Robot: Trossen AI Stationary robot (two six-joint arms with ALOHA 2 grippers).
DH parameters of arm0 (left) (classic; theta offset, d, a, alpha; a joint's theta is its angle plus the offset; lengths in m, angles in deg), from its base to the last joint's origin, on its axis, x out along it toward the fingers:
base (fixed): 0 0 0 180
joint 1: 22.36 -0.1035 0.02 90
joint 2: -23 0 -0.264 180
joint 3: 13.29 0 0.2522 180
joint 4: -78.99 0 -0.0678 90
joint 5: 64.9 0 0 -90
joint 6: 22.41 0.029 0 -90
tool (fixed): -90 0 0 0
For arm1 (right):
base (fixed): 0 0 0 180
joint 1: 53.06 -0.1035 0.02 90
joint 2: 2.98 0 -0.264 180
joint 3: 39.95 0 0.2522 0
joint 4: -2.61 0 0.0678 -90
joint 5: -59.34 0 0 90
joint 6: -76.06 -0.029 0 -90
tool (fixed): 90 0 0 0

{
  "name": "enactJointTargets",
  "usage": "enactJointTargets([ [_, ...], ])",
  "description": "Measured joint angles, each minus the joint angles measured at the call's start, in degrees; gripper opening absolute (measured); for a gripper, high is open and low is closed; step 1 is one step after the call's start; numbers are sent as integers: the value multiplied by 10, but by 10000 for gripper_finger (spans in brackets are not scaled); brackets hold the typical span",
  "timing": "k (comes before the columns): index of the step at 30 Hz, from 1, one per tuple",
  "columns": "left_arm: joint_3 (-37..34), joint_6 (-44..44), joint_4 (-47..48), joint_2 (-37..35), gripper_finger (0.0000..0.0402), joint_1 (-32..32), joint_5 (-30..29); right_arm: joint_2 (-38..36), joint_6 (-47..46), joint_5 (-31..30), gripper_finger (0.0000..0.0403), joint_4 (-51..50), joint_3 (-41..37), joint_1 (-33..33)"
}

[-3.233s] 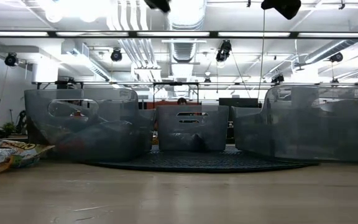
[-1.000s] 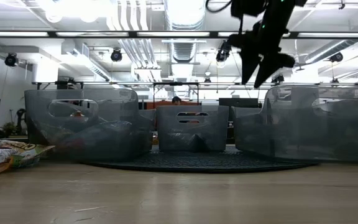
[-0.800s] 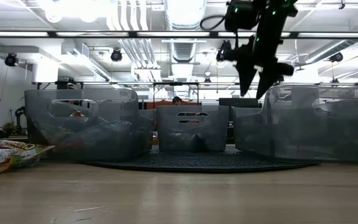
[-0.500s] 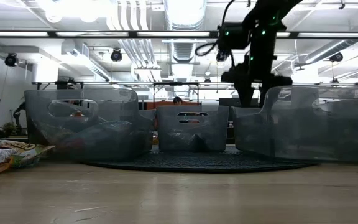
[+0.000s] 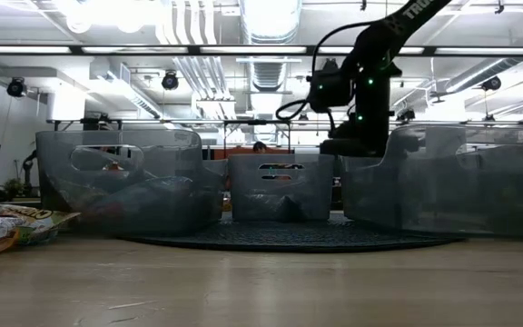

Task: Pick and place Granola Bars by type
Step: Put the yellow granola bar into the bottom right black bin

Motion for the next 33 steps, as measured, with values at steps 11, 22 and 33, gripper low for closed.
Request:
enactJointTargets([
  [11, 0, -8, 5, 0, 0, 0, 0, 28, 2, 6, 219, 38, -25, 9],
  [22, -1, -8, 5, 0, 0, -3, 0, 24, -2, 46, 170, 99, -77, 11],
  [33, -1, -12, 5, 0, 0, -5, 0, 19, 24, 36, 33, 81, -52, 10],
])
